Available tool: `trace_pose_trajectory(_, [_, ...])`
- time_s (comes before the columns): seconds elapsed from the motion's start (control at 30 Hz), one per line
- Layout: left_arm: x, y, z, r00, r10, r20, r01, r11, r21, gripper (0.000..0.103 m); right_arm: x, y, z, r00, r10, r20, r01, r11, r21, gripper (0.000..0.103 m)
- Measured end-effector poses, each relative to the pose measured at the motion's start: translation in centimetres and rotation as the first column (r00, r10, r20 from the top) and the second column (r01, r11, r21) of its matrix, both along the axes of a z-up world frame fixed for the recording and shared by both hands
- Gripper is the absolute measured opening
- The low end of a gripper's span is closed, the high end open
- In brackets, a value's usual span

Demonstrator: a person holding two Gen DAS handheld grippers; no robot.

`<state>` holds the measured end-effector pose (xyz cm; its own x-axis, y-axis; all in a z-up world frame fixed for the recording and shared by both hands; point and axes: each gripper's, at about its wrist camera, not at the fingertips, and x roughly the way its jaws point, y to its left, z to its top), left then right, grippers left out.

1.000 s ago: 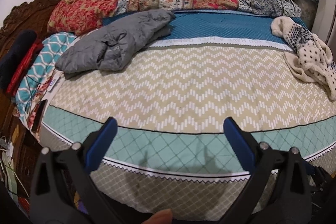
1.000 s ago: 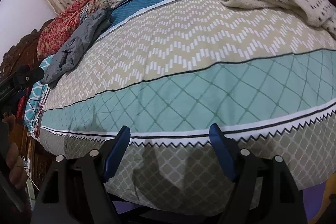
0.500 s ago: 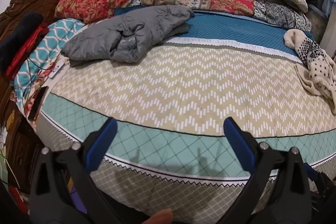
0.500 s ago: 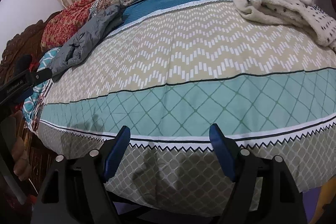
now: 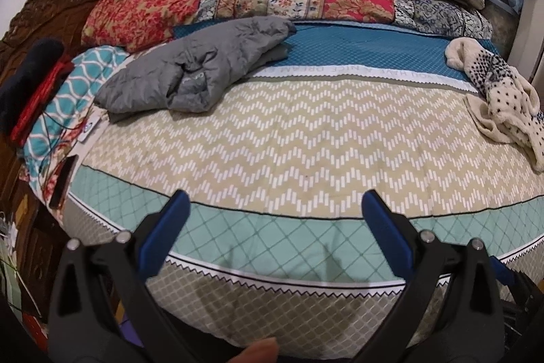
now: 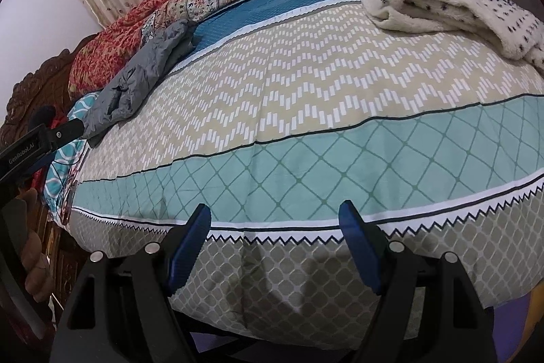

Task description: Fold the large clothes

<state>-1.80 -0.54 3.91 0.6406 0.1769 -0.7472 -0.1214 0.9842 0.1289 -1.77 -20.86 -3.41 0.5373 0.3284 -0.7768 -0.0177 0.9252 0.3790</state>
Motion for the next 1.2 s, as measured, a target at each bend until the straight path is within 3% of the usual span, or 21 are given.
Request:
trace_pose_trajectory(0.47, [-0.1, -0.5, 0.3, 1.0, -0.004, 0.01, 0.004, 1.0, -0.002, 0.097, 0.0, -0.1, -0.1, 1.0, 0.013, -0.012, -0.013, 1.0, 0.006, 0.08])
trace_pose_trajectory(1.03, [-1.0, 5.7, -0.8, 0.999, 0.035, 0.015, -0.034, 0.997, -0.07, 0.097, 1.0, 4.7, 0.7, 0.997, 0.08, -0.02, -0.082, 0.993, -0.085, 0.08])
trace_pose_trajectory(1.2, [-1.4, 7.4, -0.5, 0.998, 0.04, 0.043, -0.036, 0.995, -0.093, 0.097, 1.3, 6.0, 1.9, 0.995, 0.098, 0.014, -0.096, 0.989, -0.117, 0.08])
